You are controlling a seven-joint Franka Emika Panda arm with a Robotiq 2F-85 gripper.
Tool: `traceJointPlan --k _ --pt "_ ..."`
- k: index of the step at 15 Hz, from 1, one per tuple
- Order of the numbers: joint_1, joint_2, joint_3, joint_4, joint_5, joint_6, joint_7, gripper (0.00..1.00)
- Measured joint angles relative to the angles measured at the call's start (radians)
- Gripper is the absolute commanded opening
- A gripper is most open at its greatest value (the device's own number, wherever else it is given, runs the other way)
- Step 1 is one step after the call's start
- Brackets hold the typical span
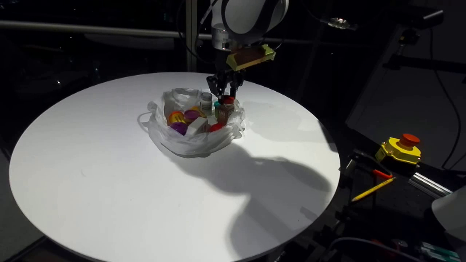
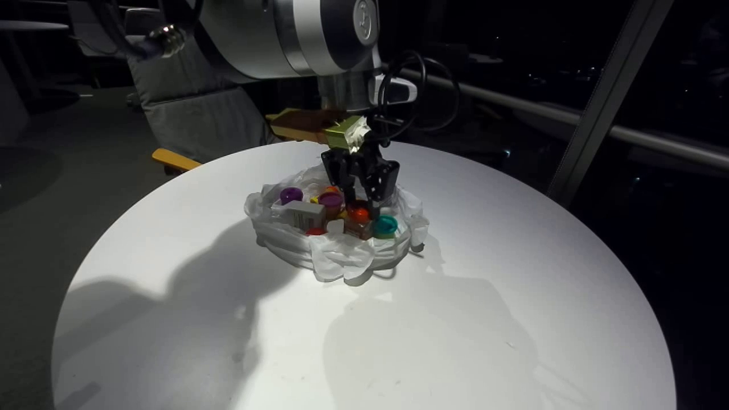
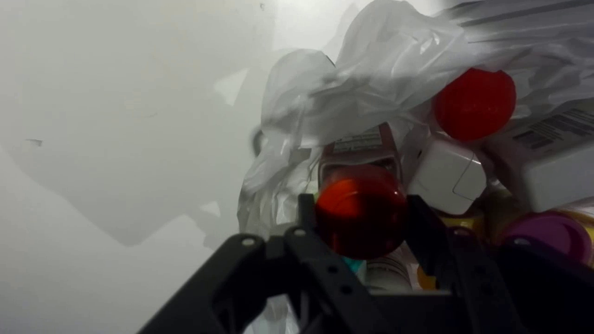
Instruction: Remove all the objects from the white plastic bag and put them on the table
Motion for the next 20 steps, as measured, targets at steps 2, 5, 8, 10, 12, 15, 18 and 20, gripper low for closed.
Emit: traceJointPlan --k 2,5,8,10,12,15,18,20 --pt "0.000 0.000 0.001 0.001 0.004 -0.008 -0.001 0.25" --pt "0.003 -0.016 0.005 0.002 0.017 -0.042 0.000 0.25" --pt "0.020 -0.090 0.004 -0.012 0.017 -0.097 0.022 0.25" --pt "0.041 -0.176 0.001 -0.049 0.006 -0.125 0.073 0.25" --pt "0.062 -0.270 -0.003 -0.110 -0.033 -0.143 0.160 0.25" --pt "0.064 -0.380 -0.004 -0.234 -0.086 -0.147 0.299 0.25" --pt "0.034 -0.431 -0.004 -0.356 -0.097 -0.137 0.397 0.25" --pt "0.001 -0.436 -0.004 -0.423 -0.097 -0.094 0.434 0.25"
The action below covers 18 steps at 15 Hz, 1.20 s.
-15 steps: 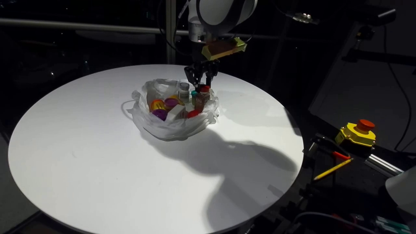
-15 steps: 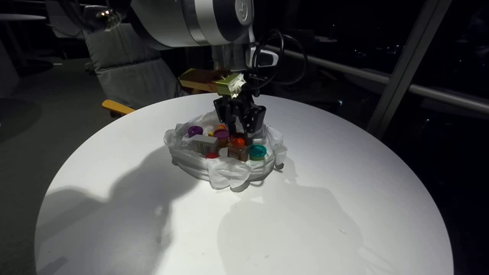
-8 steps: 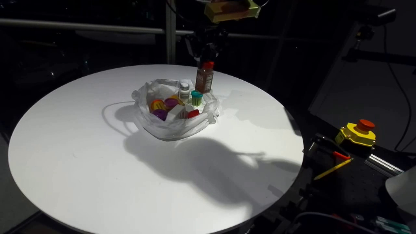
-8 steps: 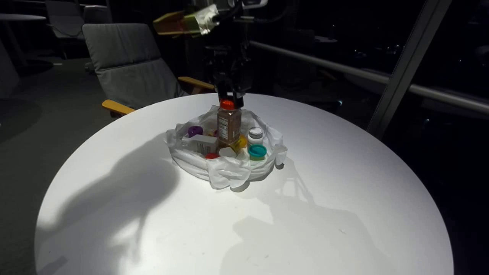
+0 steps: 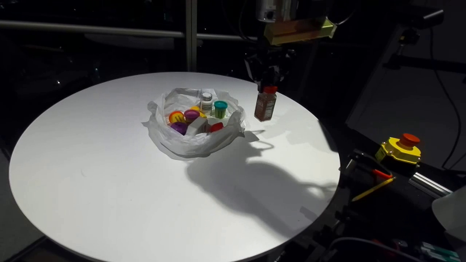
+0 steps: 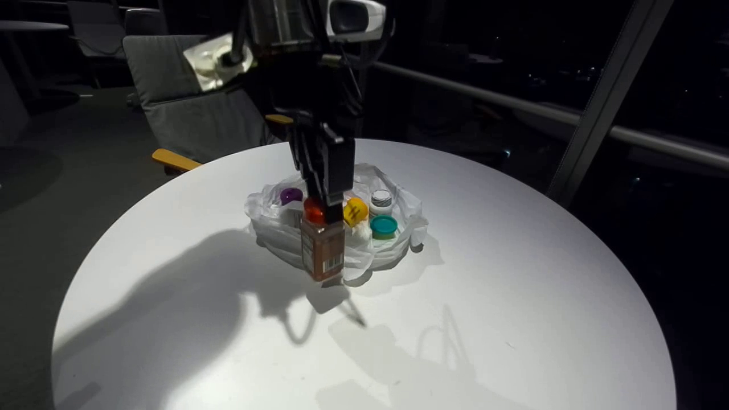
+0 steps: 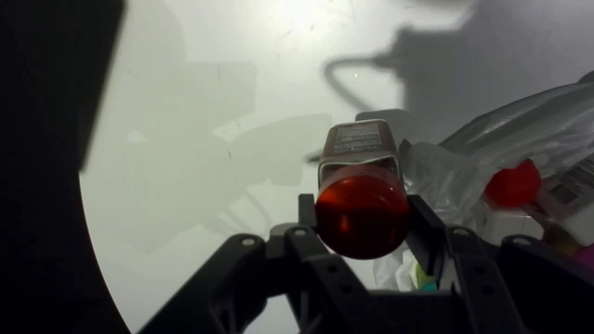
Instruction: Remove all the objects from the white plastic bag and put them on the table
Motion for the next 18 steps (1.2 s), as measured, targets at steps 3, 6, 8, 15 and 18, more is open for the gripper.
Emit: traceJointPlan --k 3,6,8,15,18 --pt "-0.058 0.015 -0.008 -0.077 0.000 0.109 0.039 0.25" --pt "-0.097 0.052 -0.026 -0.112 0.006 0.204 0.059 0.25" --pt "-0.103 0.081 -0.039 -0.116 0.007 0.241 0.080 0.25" --pt "-0.064 0.130 -0.081 -0.104 -0.021 0.267 0.170 0.96" --pt "-0.012 0.103 -0.133 -0.076 -0.148 0.210 0.278 1.00"
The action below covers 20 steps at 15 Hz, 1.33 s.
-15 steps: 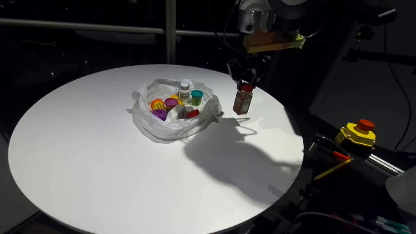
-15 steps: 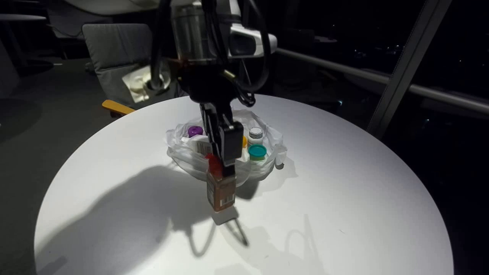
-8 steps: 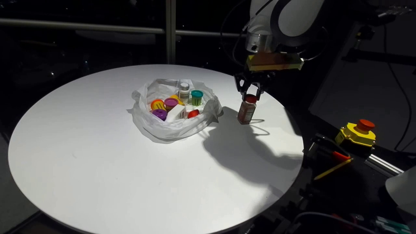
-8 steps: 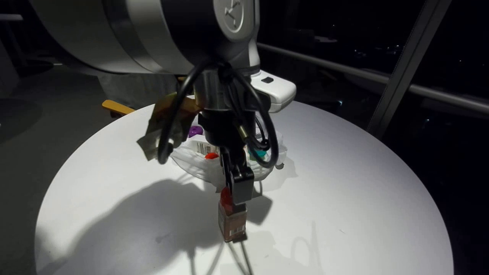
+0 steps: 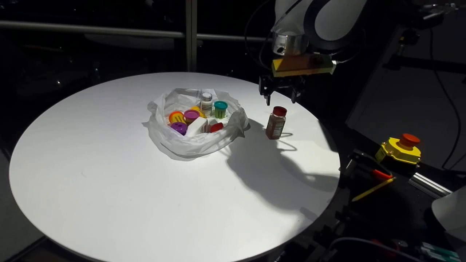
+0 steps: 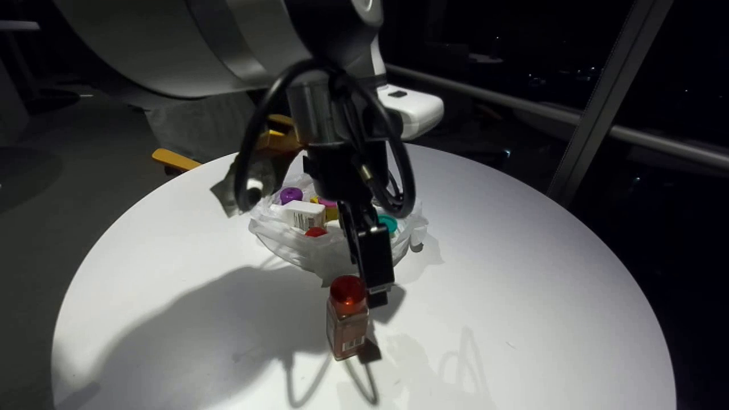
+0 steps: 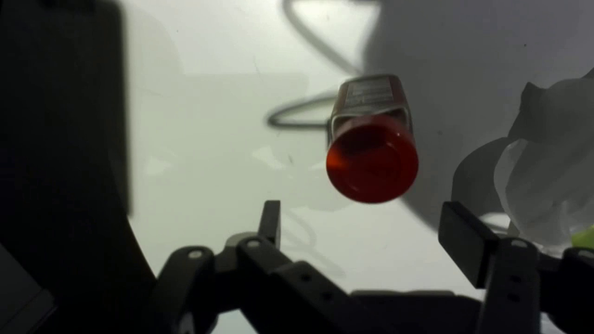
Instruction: Remove all the objects from the white plastic bag and put them on the table
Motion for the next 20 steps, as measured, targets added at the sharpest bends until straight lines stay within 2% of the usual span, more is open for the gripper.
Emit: traceJointPlan --k 2,4,7,9,15,20 --pt "0.021 -0.035 0.005 0.037 -0.058 -0.072 0.033 1.00" --pt "0.025 -0.046 0.051 0.087 -0.055 -0.111 0.022 1.00" --pt "0.024 -0.002 0.134 0.173 0.014 -0.110 -0.073 1.00" --pt "0.024 0.065 0.165 0.237 0.064 -0.093 -0.147 1.00" --pt "-0.019 0.297 0.171 0.457 0.210 -0.069 -0.365 1.00" --pt "-0.071 0.393 0.174 0.616 0.357 -0.076 -0.544 1.00"
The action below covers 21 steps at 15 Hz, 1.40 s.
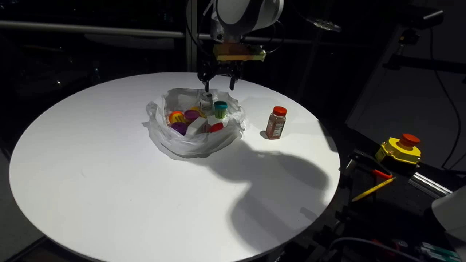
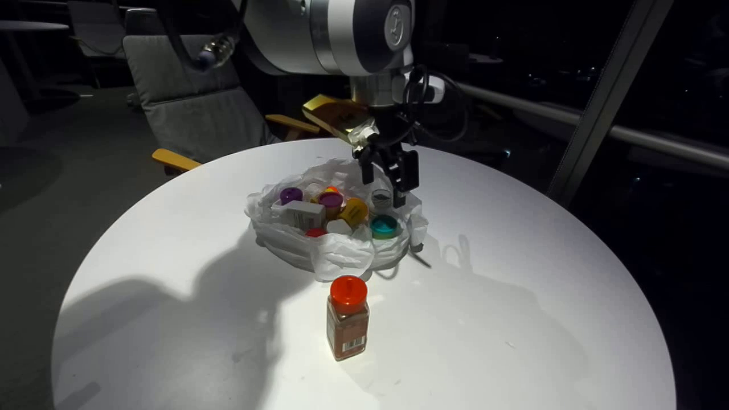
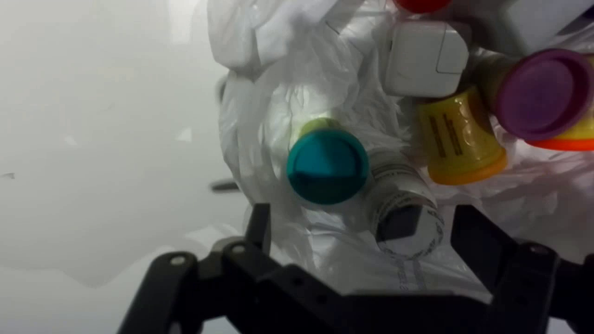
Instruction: Remove all the objects from the white plastic bag and put them on the table
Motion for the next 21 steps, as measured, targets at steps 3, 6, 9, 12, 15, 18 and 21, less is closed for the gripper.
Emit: traceJointPlan --k 3,6,9,12,15,18,21 --pt "-0.009 0.029 0.009 0.071 0.074 -0.025 -0.082 1.00" --pt "-0.010 0.065 0.013 0.132 0.119 -0.065 -0.128 1.00" --pt "-0.011 0.106 0.013 0.183 0.128 -0.107 -0.143 1.00" --pt "-0.014 0.142 0.013 0.227 0.132 -0.141 -0.153 0.74" --pt "-0.014 0.166 0.014 0.264 0.133 -0.172 -0.163 0.51" --pt "-0.014 0.178 0.018 0.286 0.134 -0.204 -0.170 0.29" --pt "-0.013 0.183 0.026 0.293 0.134 -0.226 -0.173 0.19"
